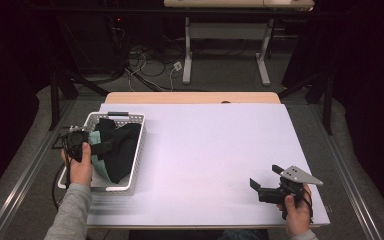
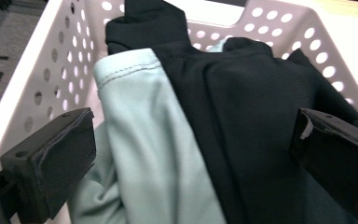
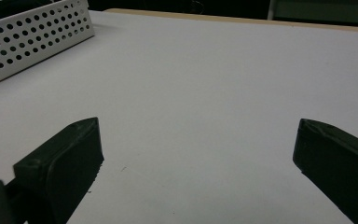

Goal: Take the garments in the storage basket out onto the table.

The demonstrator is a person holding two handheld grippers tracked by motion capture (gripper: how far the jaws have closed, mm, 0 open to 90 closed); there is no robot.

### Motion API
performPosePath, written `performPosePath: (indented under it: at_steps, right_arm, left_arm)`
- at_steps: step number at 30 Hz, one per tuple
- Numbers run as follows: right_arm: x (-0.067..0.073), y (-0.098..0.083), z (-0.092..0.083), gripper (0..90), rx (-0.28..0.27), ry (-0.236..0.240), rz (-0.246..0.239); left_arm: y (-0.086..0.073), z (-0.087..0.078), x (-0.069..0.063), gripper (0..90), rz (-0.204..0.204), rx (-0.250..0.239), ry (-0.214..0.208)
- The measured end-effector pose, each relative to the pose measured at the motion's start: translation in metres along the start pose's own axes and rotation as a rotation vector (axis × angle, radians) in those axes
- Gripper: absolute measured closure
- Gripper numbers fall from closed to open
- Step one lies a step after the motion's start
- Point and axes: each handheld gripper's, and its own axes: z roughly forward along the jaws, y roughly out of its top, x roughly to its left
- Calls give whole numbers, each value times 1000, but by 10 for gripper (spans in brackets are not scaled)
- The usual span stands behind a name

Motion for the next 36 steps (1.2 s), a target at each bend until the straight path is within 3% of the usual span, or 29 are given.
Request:
performPosePath:
  at_steps: [6, 12, 21, 36]
  right_arm:
    - [0, 0, 0, 11, 16, 12, -6]
    - [0, 0, 1, 11, 22, 15, -7]
    - [0, -1, 2, 11, 24, 17, -8]
    - [0, -1, 2, 11, 39, 23, -4]
  left_arm:
    - [-1, 5, 0, 2, 17, 30, -9]
    - [-1, 8, 1, 2, 5, 36, -11]
    - [0, 15, 2, 2, 6, 88, -18]
    - [0, 23, 4, 1, 35, 140, 4]
